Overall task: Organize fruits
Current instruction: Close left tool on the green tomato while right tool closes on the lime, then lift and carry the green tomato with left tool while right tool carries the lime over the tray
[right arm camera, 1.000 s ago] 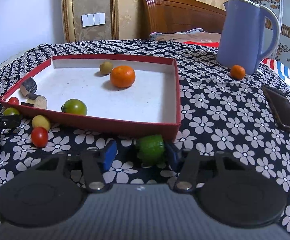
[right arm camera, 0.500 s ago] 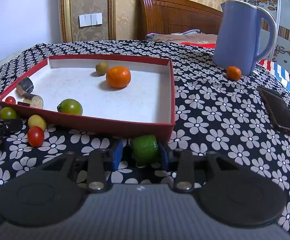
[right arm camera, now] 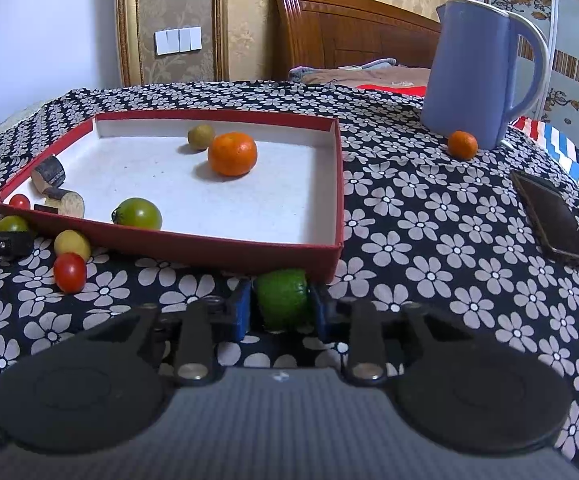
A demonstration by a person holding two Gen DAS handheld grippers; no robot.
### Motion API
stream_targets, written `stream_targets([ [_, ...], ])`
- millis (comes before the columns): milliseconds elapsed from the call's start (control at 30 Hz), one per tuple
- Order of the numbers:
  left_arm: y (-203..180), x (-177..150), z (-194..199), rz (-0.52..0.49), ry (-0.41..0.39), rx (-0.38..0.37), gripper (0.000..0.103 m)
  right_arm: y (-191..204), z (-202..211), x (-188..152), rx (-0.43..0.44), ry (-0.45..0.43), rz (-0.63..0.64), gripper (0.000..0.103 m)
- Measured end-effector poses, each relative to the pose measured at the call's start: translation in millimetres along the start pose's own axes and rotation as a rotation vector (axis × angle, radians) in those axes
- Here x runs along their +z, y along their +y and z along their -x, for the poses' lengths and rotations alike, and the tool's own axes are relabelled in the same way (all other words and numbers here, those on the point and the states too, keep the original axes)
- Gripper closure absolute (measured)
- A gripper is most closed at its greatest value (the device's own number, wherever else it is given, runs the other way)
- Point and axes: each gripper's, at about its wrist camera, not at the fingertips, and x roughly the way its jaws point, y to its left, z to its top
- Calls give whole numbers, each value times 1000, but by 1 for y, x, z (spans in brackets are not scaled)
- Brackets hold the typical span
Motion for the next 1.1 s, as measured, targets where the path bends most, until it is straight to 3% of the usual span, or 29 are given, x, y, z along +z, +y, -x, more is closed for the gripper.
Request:
stream_targets([
  [667,0,0,24,-28,-37,23,70,-1,11,0,5,-15,-6,79],
  [1100,-7,12,42,-52,-76,13,70,12,41,10,42,-87,30,79],
])
